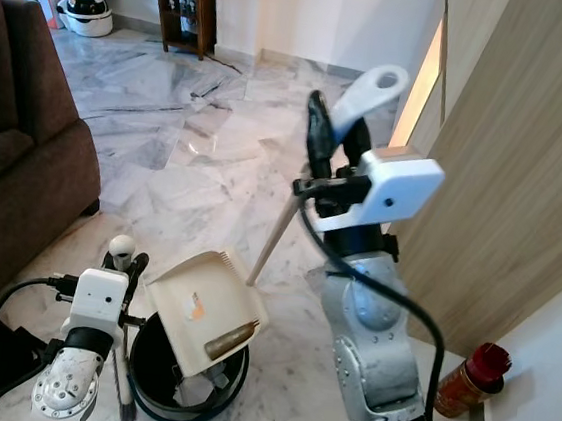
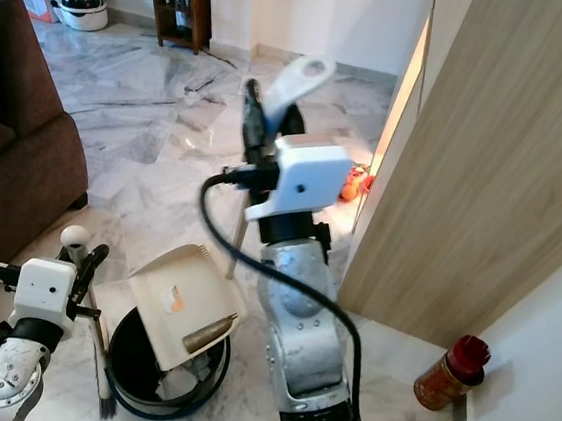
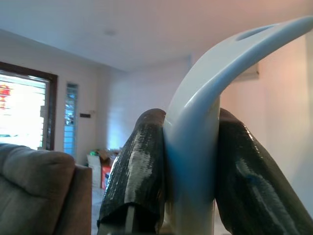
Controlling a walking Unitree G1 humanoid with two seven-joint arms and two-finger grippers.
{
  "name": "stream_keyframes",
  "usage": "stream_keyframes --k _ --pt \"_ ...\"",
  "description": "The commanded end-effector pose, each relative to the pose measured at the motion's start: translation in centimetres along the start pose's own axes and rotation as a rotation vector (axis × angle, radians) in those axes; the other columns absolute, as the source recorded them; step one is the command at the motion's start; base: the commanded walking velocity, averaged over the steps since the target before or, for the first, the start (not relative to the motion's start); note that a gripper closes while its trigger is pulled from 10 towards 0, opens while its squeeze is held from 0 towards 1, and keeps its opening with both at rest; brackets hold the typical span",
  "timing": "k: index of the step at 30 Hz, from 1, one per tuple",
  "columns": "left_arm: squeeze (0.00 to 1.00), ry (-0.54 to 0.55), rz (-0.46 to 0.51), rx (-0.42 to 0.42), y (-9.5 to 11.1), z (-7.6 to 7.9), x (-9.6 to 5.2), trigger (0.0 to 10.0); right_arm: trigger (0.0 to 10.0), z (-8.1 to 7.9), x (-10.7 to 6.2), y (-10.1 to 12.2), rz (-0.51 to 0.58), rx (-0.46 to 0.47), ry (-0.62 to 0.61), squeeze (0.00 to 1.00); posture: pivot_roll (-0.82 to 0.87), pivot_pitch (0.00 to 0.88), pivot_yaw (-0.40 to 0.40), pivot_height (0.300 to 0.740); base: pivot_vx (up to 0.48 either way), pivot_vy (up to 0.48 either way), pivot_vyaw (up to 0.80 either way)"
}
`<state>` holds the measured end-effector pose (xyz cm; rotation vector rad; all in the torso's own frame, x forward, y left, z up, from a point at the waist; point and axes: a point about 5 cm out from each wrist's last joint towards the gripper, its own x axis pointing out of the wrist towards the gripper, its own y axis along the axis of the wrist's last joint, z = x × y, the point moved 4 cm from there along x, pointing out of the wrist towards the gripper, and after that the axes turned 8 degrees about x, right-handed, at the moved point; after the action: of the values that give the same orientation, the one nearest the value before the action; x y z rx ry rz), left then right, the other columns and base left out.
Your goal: Sweep floor
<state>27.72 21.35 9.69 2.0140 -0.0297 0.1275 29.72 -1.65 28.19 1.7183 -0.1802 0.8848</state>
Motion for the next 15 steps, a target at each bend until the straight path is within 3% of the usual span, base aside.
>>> stream_keyframes --k 1,15 --pt "0.00 0.000 0.064 0.024 1.3 -0.2 0.3 10.0 10.0 -2.0 -0.2 2.3 0.112 0.047 0.039 0.00 0.23 0.039 -0.008 0.740 0.000 0.000 0.00" --pt "0.00 -0.011 0.071 0.031 1.4 -0.1 0.2 10.0 10.0 -7.1 -1.2 4.2 0.234 -0.030 0.258 0.00 0.23 0.044 -0.007 0.740 0.000 0.000 0.00"
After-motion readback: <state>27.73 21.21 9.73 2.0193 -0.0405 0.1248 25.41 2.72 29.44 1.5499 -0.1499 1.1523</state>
